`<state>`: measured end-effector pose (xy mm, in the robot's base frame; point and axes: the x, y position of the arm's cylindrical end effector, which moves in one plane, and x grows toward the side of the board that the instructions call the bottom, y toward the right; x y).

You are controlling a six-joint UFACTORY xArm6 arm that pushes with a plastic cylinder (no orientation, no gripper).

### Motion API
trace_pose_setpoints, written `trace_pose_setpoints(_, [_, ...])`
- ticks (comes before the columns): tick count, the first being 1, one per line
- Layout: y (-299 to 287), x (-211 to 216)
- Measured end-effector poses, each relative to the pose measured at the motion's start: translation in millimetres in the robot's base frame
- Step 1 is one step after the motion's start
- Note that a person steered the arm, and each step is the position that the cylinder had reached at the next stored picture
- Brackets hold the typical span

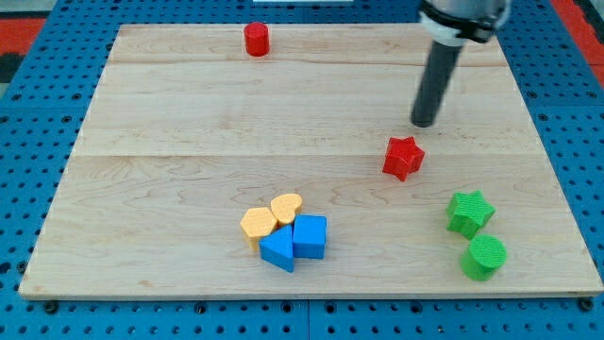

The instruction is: Push the red circle towards the group of blocks

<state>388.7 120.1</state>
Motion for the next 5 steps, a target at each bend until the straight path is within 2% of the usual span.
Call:
trace_pose_setpoints(1, [-42,36])
trace_pose_setpoints(2, [22,77])
trace_pose_setpoints(3, [38,79])
trace_pose_setpoints(4, [31,67])
trace_pose_setpoints(5, [-3,29])
